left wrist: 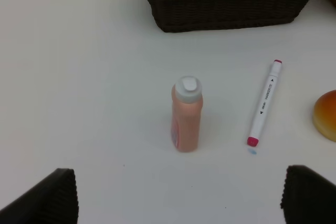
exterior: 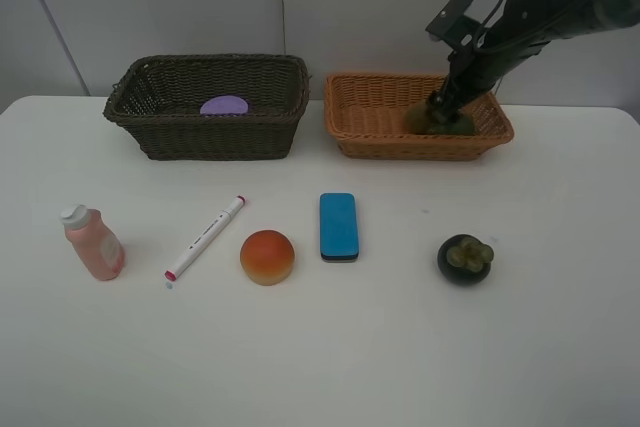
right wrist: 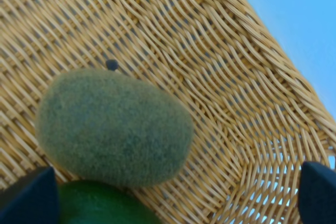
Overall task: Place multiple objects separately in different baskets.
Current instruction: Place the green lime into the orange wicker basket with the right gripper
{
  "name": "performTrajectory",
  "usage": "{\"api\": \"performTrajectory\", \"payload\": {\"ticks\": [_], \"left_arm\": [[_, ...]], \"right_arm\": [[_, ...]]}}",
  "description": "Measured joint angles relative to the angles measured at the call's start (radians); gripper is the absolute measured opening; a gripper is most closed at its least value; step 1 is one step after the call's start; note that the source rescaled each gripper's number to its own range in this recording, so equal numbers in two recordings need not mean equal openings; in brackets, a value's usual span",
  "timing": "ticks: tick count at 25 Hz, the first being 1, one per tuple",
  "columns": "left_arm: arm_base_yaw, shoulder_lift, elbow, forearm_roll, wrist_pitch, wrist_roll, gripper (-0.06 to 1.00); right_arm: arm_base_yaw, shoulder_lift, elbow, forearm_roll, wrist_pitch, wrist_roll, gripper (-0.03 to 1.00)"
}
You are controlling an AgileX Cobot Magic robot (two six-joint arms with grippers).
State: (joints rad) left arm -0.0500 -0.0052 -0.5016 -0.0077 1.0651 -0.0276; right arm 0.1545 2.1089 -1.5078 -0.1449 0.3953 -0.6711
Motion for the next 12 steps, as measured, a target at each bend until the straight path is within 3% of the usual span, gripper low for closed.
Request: {"api": "performTrajectory", "payload": {"ticks": [12], "left_arm": [[0.0,0.0,0.0,0.0,0.0,0.0,1.0]], "right_arm": [[0.0,0.0,0.0,0.033,0.013,-0.049,0.99]]}}
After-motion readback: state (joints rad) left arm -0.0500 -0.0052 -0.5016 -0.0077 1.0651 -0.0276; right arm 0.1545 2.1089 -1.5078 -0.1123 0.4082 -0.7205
